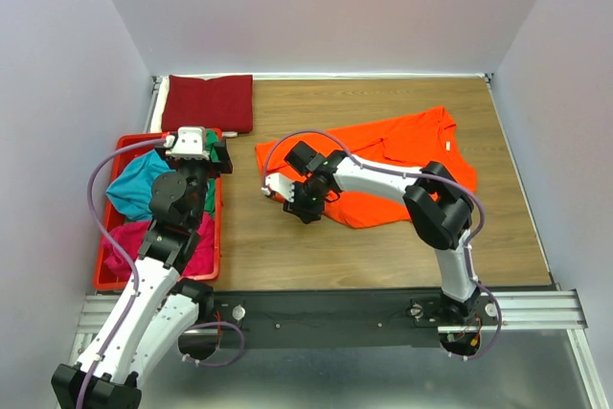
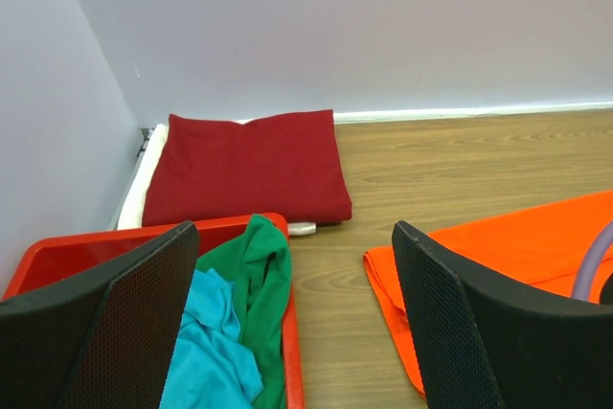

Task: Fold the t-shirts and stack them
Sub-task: Fold the tshirt

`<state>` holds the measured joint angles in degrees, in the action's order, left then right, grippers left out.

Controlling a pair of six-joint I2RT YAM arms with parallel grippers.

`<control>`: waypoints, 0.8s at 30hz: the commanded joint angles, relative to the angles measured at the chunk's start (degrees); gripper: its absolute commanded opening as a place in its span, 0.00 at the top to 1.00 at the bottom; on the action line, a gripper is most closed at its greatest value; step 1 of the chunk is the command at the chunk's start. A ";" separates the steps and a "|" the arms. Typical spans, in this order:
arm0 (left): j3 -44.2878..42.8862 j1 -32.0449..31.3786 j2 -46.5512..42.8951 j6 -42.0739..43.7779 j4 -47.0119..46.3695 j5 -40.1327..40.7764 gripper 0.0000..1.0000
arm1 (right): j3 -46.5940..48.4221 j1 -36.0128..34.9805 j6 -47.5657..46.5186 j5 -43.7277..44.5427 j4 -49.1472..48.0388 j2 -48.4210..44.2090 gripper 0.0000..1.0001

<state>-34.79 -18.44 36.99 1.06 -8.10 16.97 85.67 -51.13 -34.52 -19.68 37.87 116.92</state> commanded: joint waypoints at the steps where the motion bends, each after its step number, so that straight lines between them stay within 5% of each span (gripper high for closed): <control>1: 0.60 0.16 -0.96 0.35 -1.48 0.87 0.11 | 2.05 0.07 0.51 4.21 0.81 1.81 0.57; 8: 0.60 0.16 -1.31 0.26 -1.48 0.69 0.11 | 0.73 -0.54 0.60 5.71 0.54 3.92 0.61; 19: 0.60 0.16 -1.49 0.35 -1.57 0.78 0.11 | -1.20 -2.04 1.13 5.80 0.01 4.45 0.99; 24: 0.60 0.16 -1.57 0.26 -1.48 0.87 0.11 | -3.22 -5.19 0.25 -2.43 1.41 2.43 0.99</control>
<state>-34.79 -18.44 36.25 1.06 -8.10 16.97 85.73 -52.71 -33.98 -15.03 36.64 118.39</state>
